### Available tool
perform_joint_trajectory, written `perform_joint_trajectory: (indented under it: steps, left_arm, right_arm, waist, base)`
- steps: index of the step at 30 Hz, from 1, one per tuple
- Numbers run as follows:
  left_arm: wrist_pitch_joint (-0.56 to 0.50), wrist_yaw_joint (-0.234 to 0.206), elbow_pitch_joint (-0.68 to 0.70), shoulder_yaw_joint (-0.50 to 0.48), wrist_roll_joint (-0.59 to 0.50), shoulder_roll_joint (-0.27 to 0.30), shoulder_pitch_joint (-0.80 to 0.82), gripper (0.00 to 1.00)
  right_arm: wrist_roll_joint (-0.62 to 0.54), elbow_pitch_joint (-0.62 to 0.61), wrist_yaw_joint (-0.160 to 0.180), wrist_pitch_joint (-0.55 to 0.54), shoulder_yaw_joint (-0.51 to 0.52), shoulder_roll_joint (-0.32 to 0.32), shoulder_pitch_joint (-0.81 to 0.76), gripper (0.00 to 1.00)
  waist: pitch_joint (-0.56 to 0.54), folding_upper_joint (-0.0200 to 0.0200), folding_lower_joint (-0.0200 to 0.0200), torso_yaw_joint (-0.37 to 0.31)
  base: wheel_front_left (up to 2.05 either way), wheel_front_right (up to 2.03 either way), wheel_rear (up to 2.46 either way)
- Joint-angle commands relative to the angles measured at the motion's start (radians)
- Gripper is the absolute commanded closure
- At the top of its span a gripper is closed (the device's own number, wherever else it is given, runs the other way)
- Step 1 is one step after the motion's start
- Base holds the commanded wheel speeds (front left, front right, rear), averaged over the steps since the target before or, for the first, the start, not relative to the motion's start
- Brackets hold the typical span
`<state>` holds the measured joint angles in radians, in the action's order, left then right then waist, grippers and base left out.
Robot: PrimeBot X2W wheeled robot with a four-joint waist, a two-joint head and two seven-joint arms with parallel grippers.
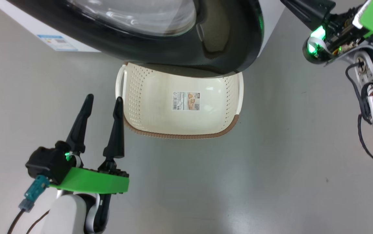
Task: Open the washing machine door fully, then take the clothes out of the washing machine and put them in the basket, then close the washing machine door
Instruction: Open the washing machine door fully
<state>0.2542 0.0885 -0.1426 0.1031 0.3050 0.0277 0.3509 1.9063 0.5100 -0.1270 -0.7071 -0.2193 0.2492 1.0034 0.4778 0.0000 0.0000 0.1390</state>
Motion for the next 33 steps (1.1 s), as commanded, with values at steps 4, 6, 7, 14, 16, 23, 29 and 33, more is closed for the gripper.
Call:
perform_joint_trajectory:
  steps: [4, 6, 7, 14, 16, 23, 29, 33]
  left_arm:
    - [0.008, -0.009, 0.022, -0.015, 0.010, 0.023, 0.019, 0.00]
    - [0.008, -0.011, 0.020, -0.013, 0.012, 0.023, 0.022, 0.00]
    - [0.008, -0.011, 0.019, -0.012, 0.013, 0.023, 0.024, 0.00]
    - [0.008, -0.016, 0.011, -0.005, 0.017, 0.023, 0.030, 0.00]
    - [0.008, -0.017, 0.007, -0.005, 0.015, 0.023, 0.030, 0.00]
    - [0.008, -0.020, 0.003, 0.000, 0.018, 0.022, 0.023, 0.00]
    - [0.008, -0.022, -0.002, -0.004, 0.022, 0.022, 0.008, 0.00]
    - [0.008, -0.022, -0.005, -0.006, 0.026, 0.022, -0.005, 0.00]
  right_arm:
    - [0.018, 0.019, -0.004, -0.054, -0.036, -0.003, 0.059, 1.00]
    - [0.021, 0.036, -0.004, -0.070, -0.050, -0.006, 0.076, 1.00]
    - [0.022, 0.040, -0.004, -0.079, -0.057, -0.007, 0.082, 1.00]
    - [0.060, 0.052, -0.004, -0.136, -0.078, -0.029, 0.095, 1.00]
    - [0.060, 0.049, -0.004, -0.148, -0.089, -0.031, 0.091, 1.00]
    - [0.046, 0.023, -0.004, -0.183, -0.123, -0.035, 0.047, 1.00]
    - [0.022, -0.002, -0.004, -0.205, -0.153, -0.036, 0.001, 1.00]
    - [0.011, -0.020, -0.004, -0.215, -0.169, -0.040, -0.037, 1.00]
  waist:
    - [0.025, 0.0000, 0.0000, 0.021]
    - [0.028, 0.0000, 0.0000, 0.024]
    - [0.030, 0.0000, 0.0000, 0.025]
    - [0.025, 0.0000, 0.0000, 0.027]
    - [0.021, 0.0000, 0.0000, 0.026]
    - [-0.014, 0.0000, 0.0000, 0.035]
    - [-0.053, 0.0000, 0.0000, 0.042]
    - [-0.084, 0.0000, 0.0000, 0.049]
  base:
    - [0.00, 0.00, 0.00]
    - [0.00, 0.00, 0.00]
    - [0.00, 0.00, 0.00]
    - [0.00, 0.00, 0.00]
    - [0.00, 0.00, 0.00]
    - [0.00, 0.00, 0.00]
    - [0.00, 0.00, 0.00]
    - [0.00, 0.00, 0.00]
